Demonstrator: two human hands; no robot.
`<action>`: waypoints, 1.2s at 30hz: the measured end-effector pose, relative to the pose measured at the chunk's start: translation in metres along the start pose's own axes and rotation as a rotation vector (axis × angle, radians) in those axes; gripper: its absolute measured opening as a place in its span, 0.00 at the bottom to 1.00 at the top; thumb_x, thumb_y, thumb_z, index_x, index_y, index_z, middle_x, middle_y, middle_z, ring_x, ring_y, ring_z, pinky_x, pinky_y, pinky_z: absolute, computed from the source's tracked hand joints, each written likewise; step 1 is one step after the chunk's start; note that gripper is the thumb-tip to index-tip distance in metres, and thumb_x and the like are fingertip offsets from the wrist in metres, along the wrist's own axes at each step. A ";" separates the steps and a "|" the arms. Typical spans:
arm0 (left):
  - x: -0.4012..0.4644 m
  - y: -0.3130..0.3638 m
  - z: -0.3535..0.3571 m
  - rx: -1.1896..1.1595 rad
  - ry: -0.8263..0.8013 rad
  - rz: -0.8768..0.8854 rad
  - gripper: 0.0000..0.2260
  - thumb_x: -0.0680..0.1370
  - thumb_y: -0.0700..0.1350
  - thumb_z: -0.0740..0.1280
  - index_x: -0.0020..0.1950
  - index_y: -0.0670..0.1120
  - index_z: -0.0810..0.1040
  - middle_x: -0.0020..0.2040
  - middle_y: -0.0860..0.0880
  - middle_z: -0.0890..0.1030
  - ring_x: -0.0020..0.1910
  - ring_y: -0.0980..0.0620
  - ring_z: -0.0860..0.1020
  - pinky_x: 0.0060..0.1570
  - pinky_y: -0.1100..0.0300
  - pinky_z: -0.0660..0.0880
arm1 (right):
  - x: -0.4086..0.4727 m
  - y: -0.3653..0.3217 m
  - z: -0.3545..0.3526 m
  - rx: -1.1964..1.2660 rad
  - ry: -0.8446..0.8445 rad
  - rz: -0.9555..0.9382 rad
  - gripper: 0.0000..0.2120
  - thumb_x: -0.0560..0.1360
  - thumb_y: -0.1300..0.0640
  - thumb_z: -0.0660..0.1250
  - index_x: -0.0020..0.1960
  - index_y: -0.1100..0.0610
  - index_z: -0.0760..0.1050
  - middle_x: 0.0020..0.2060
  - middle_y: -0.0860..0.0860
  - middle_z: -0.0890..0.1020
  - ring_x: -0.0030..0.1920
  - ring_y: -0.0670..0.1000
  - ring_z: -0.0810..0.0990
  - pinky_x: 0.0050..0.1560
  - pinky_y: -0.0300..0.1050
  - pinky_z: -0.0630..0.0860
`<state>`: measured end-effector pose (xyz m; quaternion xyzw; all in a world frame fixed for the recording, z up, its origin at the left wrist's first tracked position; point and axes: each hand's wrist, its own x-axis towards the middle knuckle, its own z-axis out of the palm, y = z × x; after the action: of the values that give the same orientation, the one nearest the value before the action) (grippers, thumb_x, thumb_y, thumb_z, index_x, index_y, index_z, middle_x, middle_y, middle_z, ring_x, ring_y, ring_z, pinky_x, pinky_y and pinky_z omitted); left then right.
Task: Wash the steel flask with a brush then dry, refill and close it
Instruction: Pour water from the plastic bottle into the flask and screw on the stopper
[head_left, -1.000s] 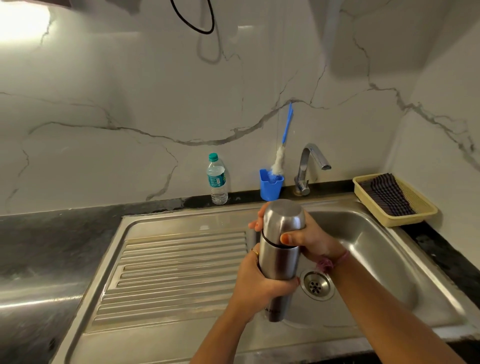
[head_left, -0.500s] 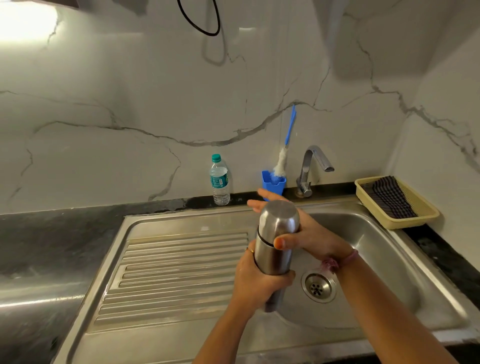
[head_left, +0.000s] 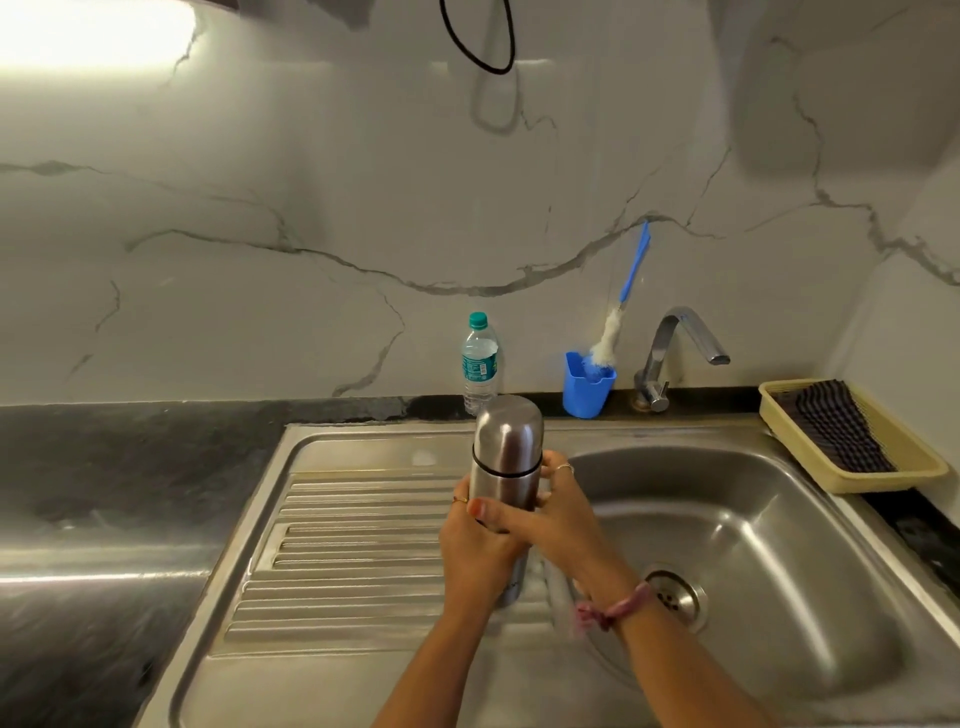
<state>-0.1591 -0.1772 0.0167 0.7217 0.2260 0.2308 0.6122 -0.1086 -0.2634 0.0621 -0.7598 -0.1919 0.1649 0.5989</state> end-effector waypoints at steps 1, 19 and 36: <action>0.004 0.000 -0.006 0.001 0.010 0.002 0.22 0.69 0.39 0.78 0.59 0.50 0.74 0.46 0.56 0.82 0.43 0.62 0.82 0.40 0.70 0.77 | 0.008 0.001 0.006 -0.011 0.011 -0.006 0.36 0.58 0.43 0.80 0.59 0.47 0.66 0.56 0.47 0.78 0.55 0.49 0.80 0.57 0.50 0.79; 0.160 -0.017 -0.130 0.185 -0.125 0.020 0.33 0.67 0.44 0.81 0.69 0.52 0.72 0.63 0.57 0.76 0.58 0.59 0.74 0.50 0.69 0.72 | 0.160 -0.026 0.106 -0.125 0.051 -0.144 0.28 0.60 0.46 0.81 0.54 0.50 0.71 0.47 0.43 0.79 0.48 0.46 0.80 0.45 0.35 0.76; 0.240 -0.052 -0.147 0.132 -0.069 -0.033 0.24 0.73 0.40 0.76 0.68 0.44 0.77 0.57 0.46 0.84 0.54 0.51 0.83 0.57 0.53 0.80 | 0.239 -0.004 0.134 -0.104 0.042 -0.151 0.27 0.61 0.51 0.81 0.54 0.50 0.71 0.49 0.45 0.77 0.52 0.49 0.78 0.50 0.37 0.74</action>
<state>-0.0609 0.0910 0.0001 0.7642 0.2314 0.1803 0.5743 0.0348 -0.0322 0.0307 -0.7766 -0.2444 0.0933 0.5732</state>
